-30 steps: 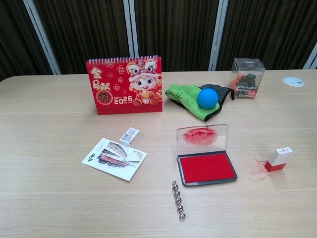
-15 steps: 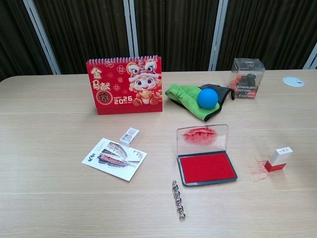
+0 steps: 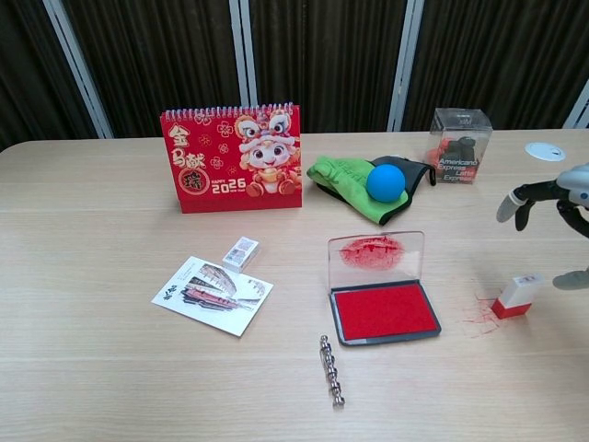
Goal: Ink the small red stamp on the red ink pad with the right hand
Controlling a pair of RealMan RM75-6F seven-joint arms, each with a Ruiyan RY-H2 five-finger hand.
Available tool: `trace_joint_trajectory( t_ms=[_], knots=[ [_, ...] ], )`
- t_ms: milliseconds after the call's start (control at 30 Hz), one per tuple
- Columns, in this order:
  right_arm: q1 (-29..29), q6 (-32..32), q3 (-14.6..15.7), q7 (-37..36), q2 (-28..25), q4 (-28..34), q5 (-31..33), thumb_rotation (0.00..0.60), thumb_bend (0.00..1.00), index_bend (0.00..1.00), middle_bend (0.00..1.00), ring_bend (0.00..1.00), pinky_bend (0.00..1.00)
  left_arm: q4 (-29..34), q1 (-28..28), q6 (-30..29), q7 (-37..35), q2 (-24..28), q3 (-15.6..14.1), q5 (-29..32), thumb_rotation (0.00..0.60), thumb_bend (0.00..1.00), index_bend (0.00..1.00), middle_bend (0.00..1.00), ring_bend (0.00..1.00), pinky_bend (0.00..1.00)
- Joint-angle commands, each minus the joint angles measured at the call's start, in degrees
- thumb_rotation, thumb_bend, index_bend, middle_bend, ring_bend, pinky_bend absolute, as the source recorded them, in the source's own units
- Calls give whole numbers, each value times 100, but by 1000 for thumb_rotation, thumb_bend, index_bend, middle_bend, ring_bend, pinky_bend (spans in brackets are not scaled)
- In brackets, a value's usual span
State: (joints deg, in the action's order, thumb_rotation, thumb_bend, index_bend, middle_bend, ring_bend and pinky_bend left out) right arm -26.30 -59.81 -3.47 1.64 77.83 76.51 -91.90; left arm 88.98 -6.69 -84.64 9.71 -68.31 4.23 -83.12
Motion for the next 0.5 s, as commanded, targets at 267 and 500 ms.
trace_joint_trajectory(
  t_ms=[267, 500],
  knots=[
    [-106, 142, 216, 14, 209, -363, -38, 600, 150, 303, 373, 710, 959, -15, -44, 109, 143, -67, -6, 82, 600, 0, 0, 0, 0, 0],
    [-194, 59, 339, -20, 482, -777, -233, 600, 224, 344, 407, 711, 959, -9, -42, 94, 145, -67, -21, 60, 600, 0, 0, 0, 0, 0]
  ],
)
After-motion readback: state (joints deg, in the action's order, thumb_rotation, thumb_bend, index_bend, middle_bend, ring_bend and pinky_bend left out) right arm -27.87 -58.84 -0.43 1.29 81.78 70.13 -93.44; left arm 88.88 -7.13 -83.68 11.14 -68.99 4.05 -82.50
